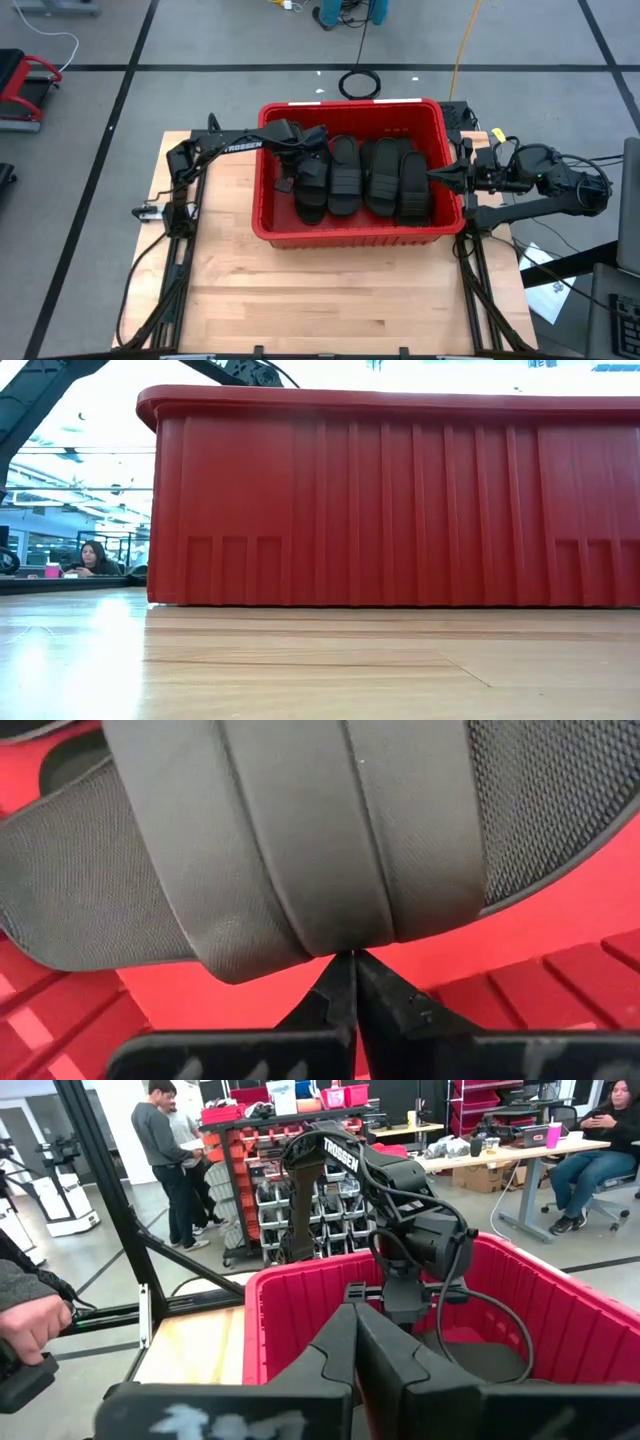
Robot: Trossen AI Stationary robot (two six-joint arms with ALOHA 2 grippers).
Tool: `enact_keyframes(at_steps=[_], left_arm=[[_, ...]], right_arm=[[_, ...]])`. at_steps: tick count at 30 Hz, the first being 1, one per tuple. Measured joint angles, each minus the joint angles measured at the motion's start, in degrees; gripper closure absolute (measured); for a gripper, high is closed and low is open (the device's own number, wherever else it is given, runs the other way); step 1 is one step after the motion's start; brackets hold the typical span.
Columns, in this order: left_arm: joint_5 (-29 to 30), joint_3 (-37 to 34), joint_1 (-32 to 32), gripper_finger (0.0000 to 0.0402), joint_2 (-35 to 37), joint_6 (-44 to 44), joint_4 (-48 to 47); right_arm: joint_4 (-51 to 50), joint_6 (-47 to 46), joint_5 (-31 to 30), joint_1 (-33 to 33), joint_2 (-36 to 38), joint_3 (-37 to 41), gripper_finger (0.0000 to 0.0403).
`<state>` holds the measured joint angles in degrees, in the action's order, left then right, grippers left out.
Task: Pick and place slides into bin
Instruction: Put the black slide into the red bin, then return to Home Position
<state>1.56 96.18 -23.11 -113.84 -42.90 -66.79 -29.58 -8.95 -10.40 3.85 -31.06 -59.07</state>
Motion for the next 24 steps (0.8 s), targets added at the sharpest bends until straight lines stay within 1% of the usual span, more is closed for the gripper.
enact_keyframes(at_steps=[5,9,16,21,24], left_arm=[[0.4,0.0,0.0,0.0398,0.0,-1.9,-0.2],[1.5,0.0,0.1,0.0391,0.8,-4.5,-2.7],[3.0,0.0,0.7,0.0400,5.8,-7.6,-2.3],[3.4,0.0,1.2,0.0390,9.0,-7.2,0.1],[2.4,0.7,2.1,0.0394,12.1,-6.3,1.8]], right_arm=[[0.0,0.6,0.0,0.0,0.0,0.0,0.0403],[0.0,0.6,0.0,0.0,0.0,0.0,0.0403],[0.0,0.6,0.0,0.0,0.0,0.0,0.0403],[0.0,0.6,0.1,0.0,0.0,0.0,0.0403],[0.0,0.0,0.1,0.0,0.0,0.0,0.0403]])
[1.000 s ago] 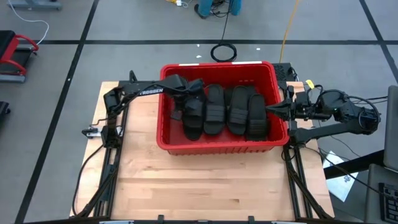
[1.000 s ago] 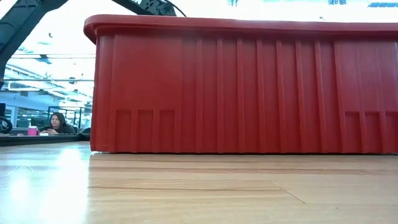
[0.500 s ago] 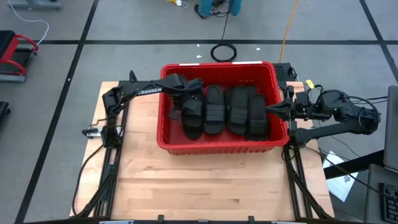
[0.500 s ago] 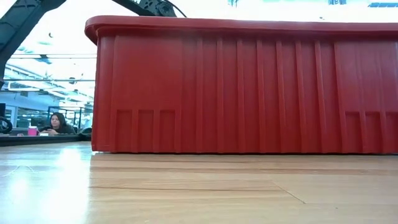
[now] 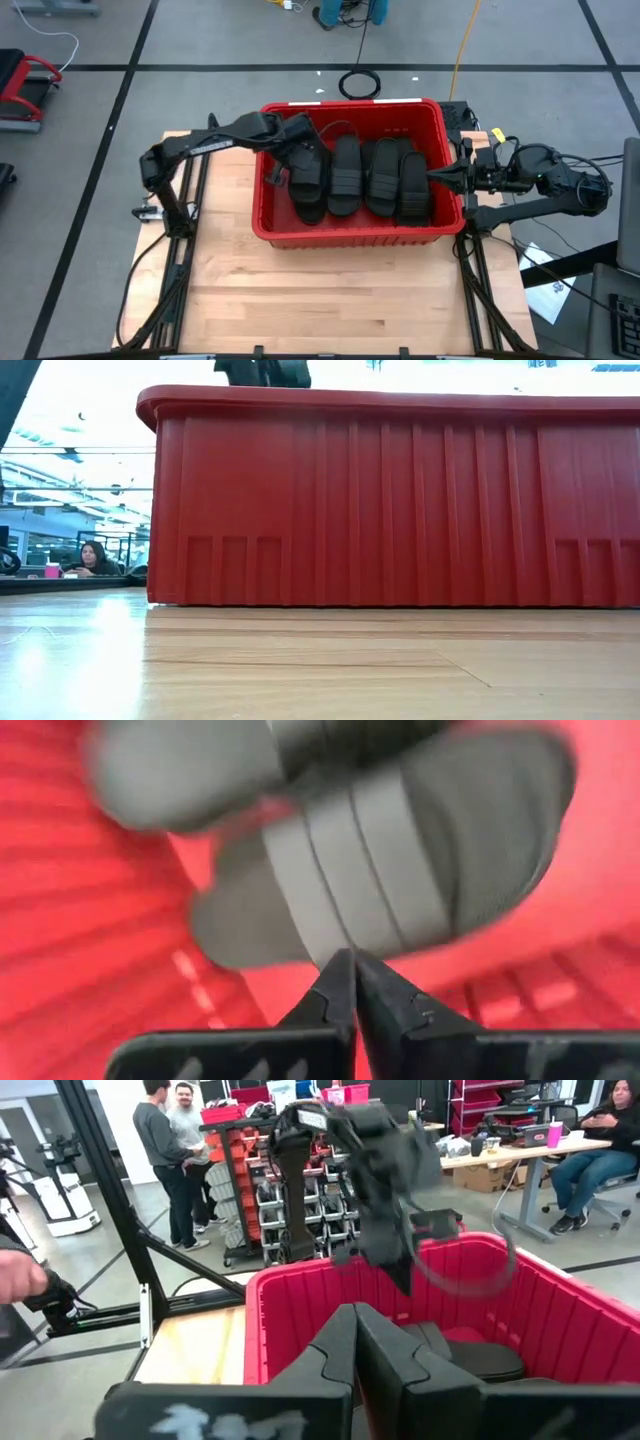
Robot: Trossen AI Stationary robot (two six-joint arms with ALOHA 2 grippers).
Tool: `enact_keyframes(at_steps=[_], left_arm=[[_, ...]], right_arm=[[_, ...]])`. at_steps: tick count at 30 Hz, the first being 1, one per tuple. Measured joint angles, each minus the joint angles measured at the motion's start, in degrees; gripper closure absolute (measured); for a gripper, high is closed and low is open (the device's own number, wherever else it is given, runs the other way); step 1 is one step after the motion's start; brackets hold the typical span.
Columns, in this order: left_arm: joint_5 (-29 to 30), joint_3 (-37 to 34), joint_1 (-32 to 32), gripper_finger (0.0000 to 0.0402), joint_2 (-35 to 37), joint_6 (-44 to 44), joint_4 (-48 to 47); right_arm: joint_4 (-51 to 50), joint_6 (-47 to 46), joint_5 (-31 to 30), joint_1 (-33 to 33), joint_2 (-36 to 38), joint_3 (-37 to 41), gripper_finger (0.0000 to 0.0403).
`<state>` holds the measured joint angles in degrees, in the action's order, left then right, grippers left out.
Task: Pick and place slides into bin
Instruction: Return to Home Position
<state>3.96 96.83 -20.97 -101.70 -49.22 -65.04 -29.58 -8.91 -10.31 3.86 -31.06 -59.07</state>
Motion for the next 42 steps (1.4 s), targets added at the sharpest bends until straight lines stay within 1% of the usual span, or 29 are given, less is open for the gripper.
enact_keyframes(at_steps=[3,5,7,9,11,15,17,20,22,25,27,29,30,32,37,40,42], left_arm=[[-5.0,3.3,1.1,0.0400,4.3,2.2,1.9],[-10.9,6.2,1.8,0.0399,7.8,5.6,5.8],[-18.0,8.1,2.8,0.0400,11.5,10.1,12.1],[-24.1,8.4,4.6,0.0401,15.2,15.5,21.6],[-26.5,8.0,7.5,0.0401,18.0,20.4,30.9],[-26.8,5.6,13.9,0.0401,20.5,29.8,45.5],[-25.4,3.5,17.0,0.0401,20.5,34.7,52.0],[-21.0,-1.4,21.5,0.0401,20.2,40.2,57.8],[-16.6,-5.9,23.8,0.0401,19.4,43.0,62.9],[-10.8,-14.4,26.4,0.0401,18.9,47.8,73.1],[-6.0,-19.1,28.0,0.0401,19.7,47.3,80.9],[0.4,-22.5,30.1,0.0401,22.9,43.6,81.8],[3.7,-24.1,30.9,0.0401,25.2,42.3,80.3],[7.5,-27.8,31.7,0.0401,30.0,42.3,76.8],[11.1,-40.9,29.7,0.0401,42.8,42.7,75.4],[10.9,-48.8,26.1,0.0401,51.1,45.2,76.6],[8.7,-53.4,23.4,0.0401,54.7,46.7,76.1]], right_arm=[[0.1,-0.8,0.0,0.0,0.0,0.0,0.0403],[0.0,-0.8,0.6,0.0,0.0,0.0,0.0403],[-0.6,-0.4,3.1,0.0,0.0,0.0,0.0403],[-0.6,1.3,5.1,0.0,0.0,0.5,0.0403],[-0.7,2.0,6.1,0.0,0.1,1.5,0.0403],[0.3,2.4,6.1,0.0,0.1,4.5,0.0403],[2.5,2.4,6.1,0.0,0.6,6.5,0.0403],[7.2,2.1,7.4,0.0,2.1,10.3,0.0403],[10.9,1.7,8.9,0.0,3.5,12.9,0.0403],[12.2,0.2,9.0,0.0,6.6,15.6,0.0403],[11.3,-0.7,9.0,0.0,8.8,16.0,0.0403],[10.3,-0.7,8.7,0.0,11.0,15.6,0.0403],[10.4,-0.6,8.6,0.0,12.0,15.3,0.0403],[9.6,0.5,7.7,0.0,14.0,14.8,0.0403],[4.7,3.5,5.7,0.0,16.8,14.7,0.0403],[4.5,3.7,4.1,0.0,17.8,14.7,0.0403],[4.5,4.0,4.1,0.0,17.9,14.7,0.0403]])
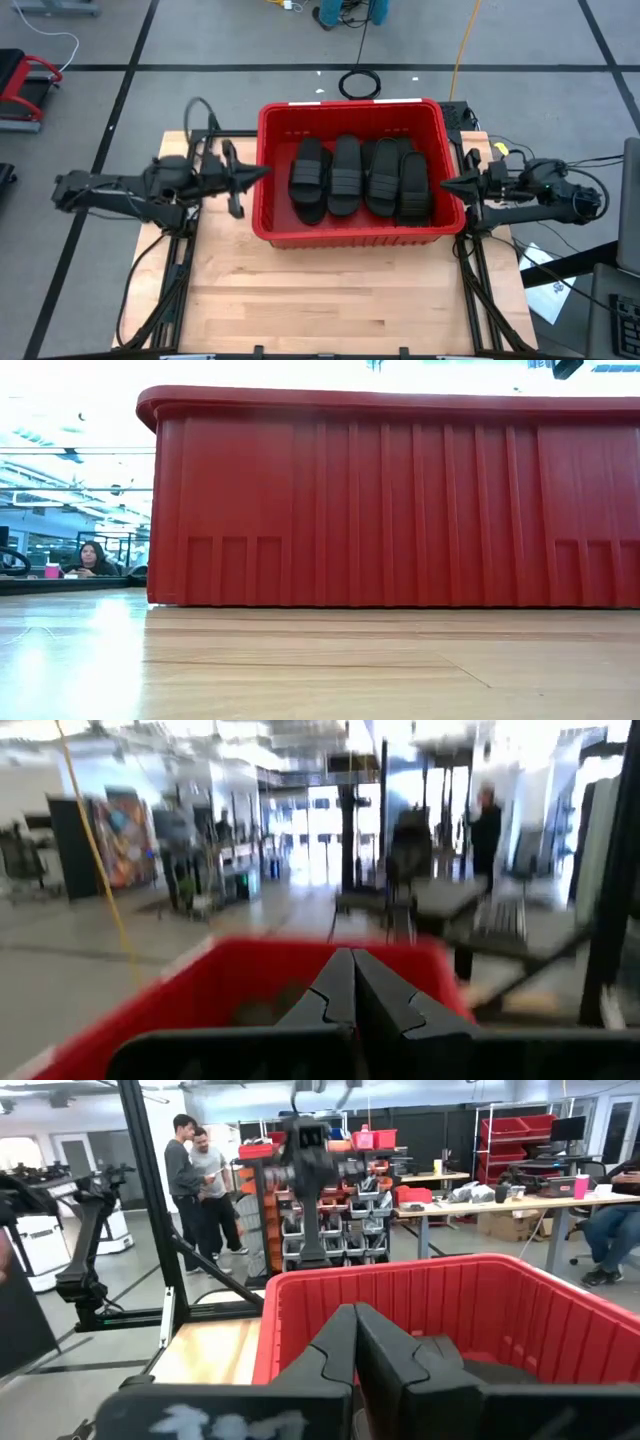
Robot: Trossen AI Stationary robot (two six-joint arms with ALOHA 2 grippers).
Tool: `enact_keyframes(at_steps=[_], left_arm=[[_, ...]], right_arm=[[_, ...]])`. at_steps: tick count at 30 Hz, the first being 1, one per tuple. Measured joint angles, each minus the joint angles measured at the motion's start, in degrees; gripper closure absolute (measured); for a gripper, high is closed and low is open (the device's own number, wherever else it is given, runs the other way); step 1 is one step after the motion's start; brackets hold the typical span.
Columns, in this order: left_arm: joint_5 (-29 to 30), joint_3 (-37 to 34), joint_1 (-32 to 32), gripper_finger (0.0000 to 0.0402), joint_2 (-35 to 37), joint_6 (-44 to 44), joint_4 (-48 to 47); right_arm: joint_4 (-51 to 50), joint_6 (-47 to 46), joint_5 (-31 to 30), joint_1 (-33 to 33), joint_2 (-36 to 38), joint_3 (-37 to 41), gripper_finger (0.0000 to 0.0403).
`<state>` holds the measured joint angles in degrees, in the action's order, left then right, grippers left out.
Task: Pick and place slides into bin
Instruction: Return to Home Position
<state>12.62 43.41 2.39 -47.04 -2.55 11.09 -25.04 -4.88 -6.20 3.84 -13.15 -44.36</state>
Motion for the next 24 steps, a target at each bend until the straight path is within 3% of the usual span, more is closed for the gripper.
enact_keyframes(at_steps=[5,12,24], left_arm=[[-1.6,-9.7,-3.5,0.0401,9.7,-1.0,-0.4],[-0.8,-23.4,-3.4,0.0401,25.4,3.9,0.8],[2.5,-25.6,-3.3,0.0401,36.8,2.0,-2.9]], right_arm=[[-0.5,-0.4,0.0,0.0,0.1,0.0,0.0403],[-1.3,-4.7,-1.7,0.0,2.7,0.0,0.0403],[-6.5,-6.8,-4.3,0.0,8.6,3.9,0.0403]])
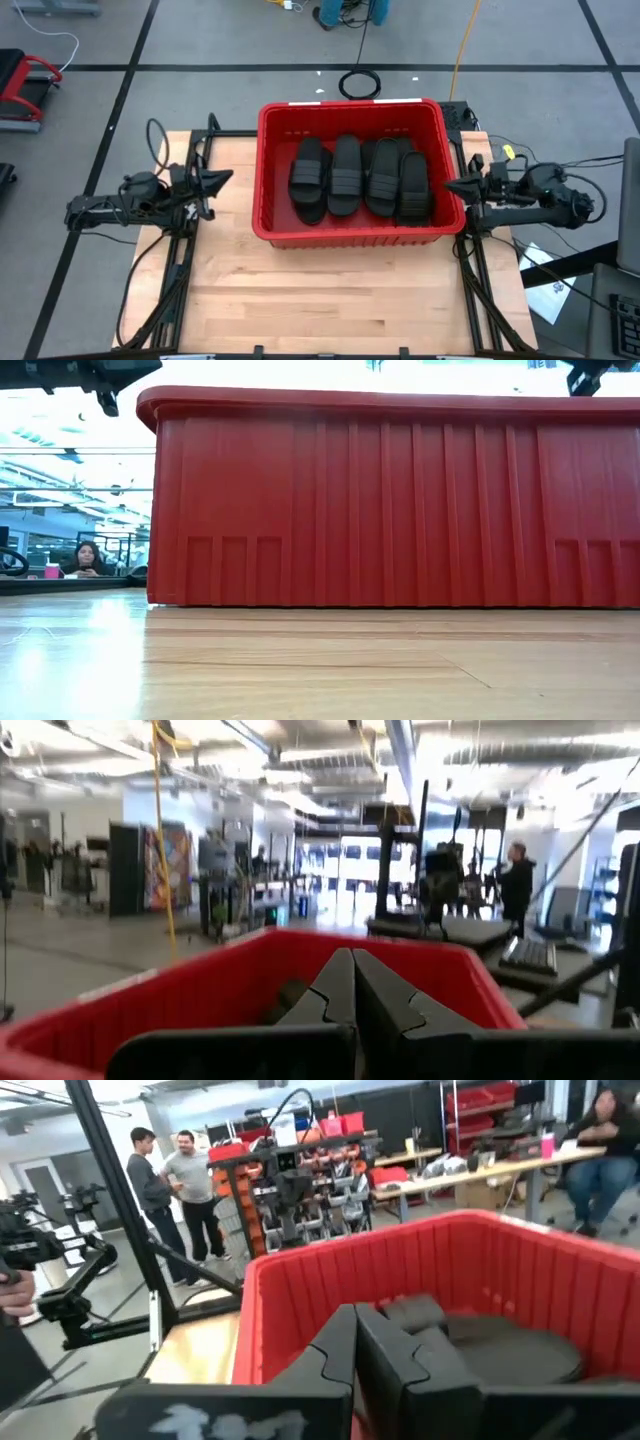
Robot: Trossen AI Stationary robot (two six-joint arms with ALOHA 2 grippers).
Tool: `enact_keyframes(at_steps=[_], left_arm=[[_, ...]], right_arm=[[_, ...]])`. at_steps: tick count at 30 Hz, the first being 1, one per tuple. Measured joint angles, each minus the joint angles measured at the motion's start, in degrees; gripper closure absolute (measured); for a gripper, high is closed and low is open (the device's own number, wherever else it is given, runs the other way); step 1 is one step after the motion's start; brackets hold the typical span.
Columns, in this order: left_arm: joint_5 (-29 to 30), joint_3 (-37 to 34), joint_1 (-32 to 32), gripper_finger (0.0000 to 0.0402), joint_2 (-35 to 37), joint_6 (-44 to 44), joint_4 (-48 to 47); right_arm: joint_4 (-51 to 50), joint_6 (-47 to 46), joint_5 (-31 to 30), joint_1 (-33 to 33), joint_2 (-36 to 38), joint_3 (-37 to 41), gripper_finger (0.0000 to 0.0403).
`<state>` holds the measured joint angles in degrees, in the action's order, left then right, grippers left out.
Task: Pick and place slides into bin
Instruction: Return to Home Position
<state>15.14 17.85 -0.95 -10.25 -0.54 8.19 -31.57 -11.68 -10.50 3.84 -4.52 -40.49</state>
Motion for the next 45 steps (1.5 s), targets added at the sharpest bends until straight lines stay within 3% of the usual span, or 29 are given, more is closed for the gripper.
enact_keyframes(at_steps=[5,13,24,31,45], left_arm=[[1.0,0.0,0.0,0.0401,1.5,2.2,-4.7],[0.9,0.0,0.0,0.0401,2.1,4.3,-4.5],[-2.2,0.0,0.0,0.0401,2.1,8.1,-10.4],[-9.1,0.0,0.0,0.0399,2.1,10.1,-10.7],[-9.5,0.0,0.0,0.0382,1.9,8.0,-11.2]], right_arm=[[0.9,-3.8,0.0,0.0,4.2,5.9,0.0403],[7.0,-2.5,1.4,0.0,4.2,10.3,0.0403],[7.4,-2.8,1.7,0.0,4.2,10.4,0.0403],[7.3,-3.7,1.6,0.0,4.2,10.4,0.0403],[7.3,-3.7,1.6,0.0,4.1,10.4,0.0403]])
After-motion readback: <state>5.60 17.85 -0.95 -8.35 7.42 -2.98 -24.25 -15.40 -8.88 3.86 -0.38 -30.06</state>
